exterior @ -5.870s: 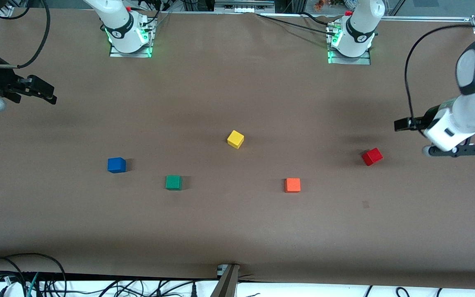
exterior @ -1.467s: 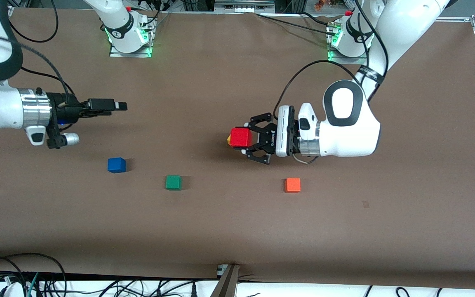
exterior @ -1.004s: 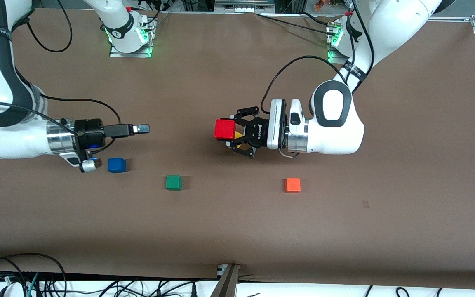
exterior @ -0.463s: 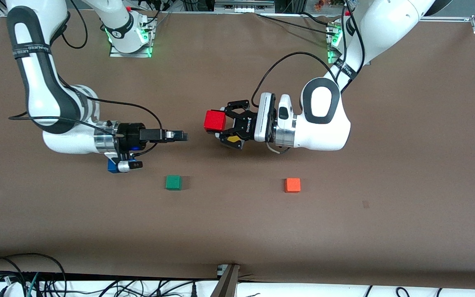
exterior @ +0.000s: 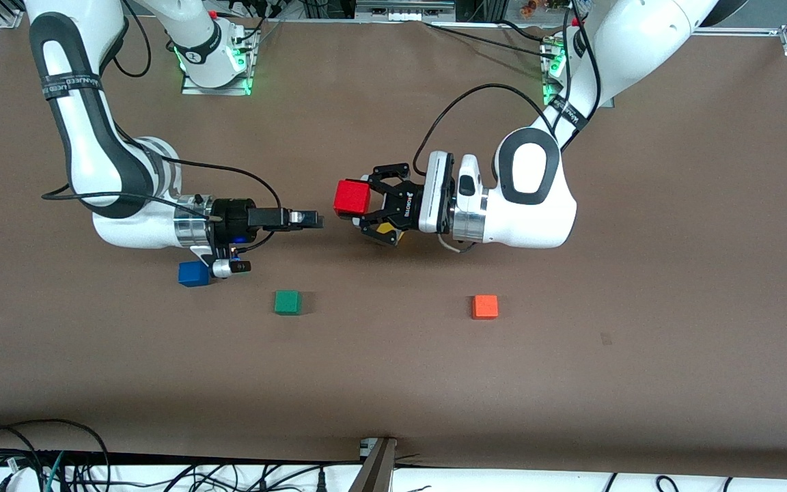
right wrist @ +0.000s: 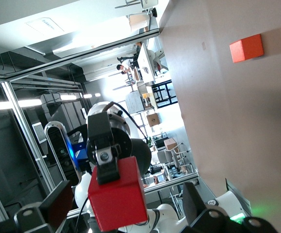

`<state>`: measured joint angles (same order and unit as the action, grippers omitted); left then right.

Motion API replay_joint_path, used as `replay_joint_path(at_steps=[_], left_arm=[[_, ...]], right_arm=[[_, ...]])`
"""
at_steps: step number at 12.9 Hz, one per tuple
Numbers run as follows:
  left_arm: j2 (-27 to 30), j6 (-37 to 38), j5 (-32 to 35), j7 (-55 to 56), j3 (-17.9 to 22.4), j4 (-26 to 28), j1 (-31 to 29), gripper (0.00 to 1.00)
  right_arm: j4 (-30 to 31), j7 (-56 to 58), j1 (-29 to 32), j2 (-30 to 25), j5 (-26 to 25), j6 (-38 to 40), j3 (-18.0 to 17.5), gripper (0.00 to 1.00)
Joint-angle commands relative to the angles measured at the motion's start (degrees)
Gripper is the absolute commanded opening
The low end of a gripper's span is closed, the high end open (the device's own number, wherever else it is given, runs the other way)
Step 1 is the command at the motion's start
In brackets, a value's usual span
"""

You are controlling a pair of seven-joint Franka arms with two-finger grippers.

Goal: Pass red block to right arm, stack on blue
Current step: 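Carry the red cube to mid-table while the right gripper reaches toward it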

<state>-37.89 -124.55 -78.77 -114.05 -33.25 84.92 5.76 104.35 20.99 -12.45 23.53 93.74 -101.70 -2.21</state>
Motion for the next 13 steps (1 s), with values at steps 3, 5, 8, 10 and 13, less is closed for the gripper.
replay_joint_path(at_steps=[3,5,8,10,13], left_arm=[[-0.96,0.27,-3.66,-2.4,-0.32,-1.33,0.48,0.0],[-1.05,0.27,-3.67,-2.49,-0.32,-1.33,0.31,0.0],[-1.05,0.27,-3.67,-2.41,-0.23,-1.33,0.39,0.0],[-1.05,0.27,-3.58,-2.49,-0.23,-1.25,0.31,0.0],[-0.96,0.36,-3.67,-2.4,-0.32,-1.33,0.39,0.0]], right_arm=[[6.57,1.51,-0.03,-6.12,1.8,-1.4,-0.87,1.0],[6.57,1.51,-0.11,-6.21,1.89,-4.54,-2.96,1.0],[6.13,1.51,-0.11,-6.39,5.04,-13.41,-8.5,1.0],[5.96,1.51,-0.11,-6.39,5.05,-14.58,-9.22,1.0],[5.96,0.8,-0.03,-6.92,5.05,-14.58,-9.22,0.99]])
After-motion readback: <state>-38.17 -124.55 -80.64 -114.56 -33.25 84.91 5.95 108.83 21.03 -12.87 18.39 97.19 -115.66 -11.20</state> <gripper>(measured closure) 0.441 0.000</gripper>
